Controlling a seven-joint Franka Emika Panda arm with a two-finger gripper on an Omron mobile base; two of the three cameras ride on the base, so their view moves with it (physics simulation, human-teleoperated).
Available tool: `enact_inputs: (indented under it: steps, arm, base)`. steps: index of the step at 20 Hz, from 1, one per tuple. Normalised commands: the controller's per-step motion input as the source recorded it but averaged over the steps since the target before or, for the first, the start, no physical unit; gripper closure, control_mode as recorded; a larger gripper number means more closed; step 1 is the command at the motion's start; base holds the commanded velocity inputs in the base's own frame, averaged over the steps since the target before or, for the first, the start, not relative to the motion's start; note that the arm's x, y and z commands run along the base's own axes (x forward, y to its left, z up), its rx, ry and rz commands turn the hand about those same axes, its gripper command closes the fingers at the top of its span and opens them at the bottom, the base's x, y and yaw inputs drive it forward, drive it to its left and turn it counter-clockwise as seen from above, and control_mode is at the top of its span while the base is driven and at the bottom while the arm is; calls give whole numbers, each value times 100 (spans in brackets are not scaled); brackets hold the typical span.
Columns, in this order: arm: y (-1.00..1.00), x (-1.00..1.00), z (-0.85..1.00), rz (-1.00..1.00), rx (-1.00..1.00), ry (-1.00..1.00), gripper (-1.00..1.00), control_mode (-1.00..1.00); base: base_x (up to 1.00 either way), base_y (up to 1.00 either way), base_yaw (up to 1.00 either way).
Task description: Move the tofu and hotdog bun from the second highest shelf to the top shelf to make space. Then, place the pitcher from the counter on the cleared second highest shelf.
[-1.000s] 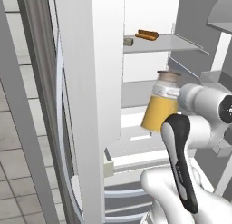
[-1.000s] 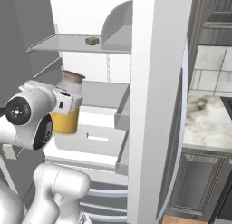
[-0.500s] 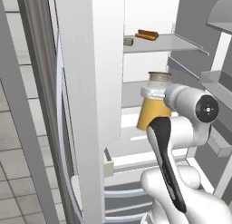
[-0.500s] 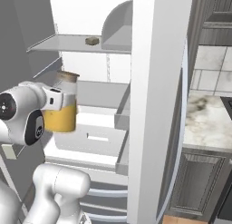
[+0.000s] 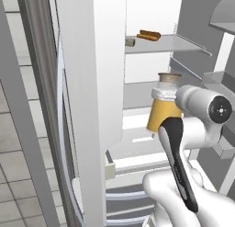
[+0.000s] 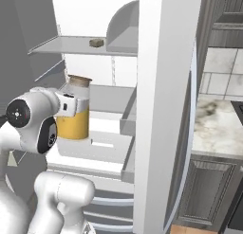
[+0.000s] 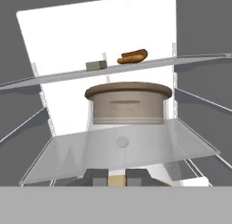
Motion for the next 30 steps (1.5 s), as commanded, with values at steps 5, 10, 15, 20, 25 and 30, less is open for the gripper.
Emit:
enact_inputs:
  steps: [5,10,15,20,25,30]
  arm:
    - [-1,18,0,9,-1,-1,100,-100]
    - [2,27,0,10,-1,-11,100,-100]
    - [5,20,0,10,-1,-17,100,-100]
    - [17,27,0,4,-3,-13,100,-100]
    - [16,30,0,0,-3,-2,100,-100]
    - [5,22,0,0,-3,0,100,-100]
  base:
    - [0,0,0]
    - [0,0,0]
    - [0,0,0]
    - [0,0,0]
    - [0,0,0]
    - [0,0,0]
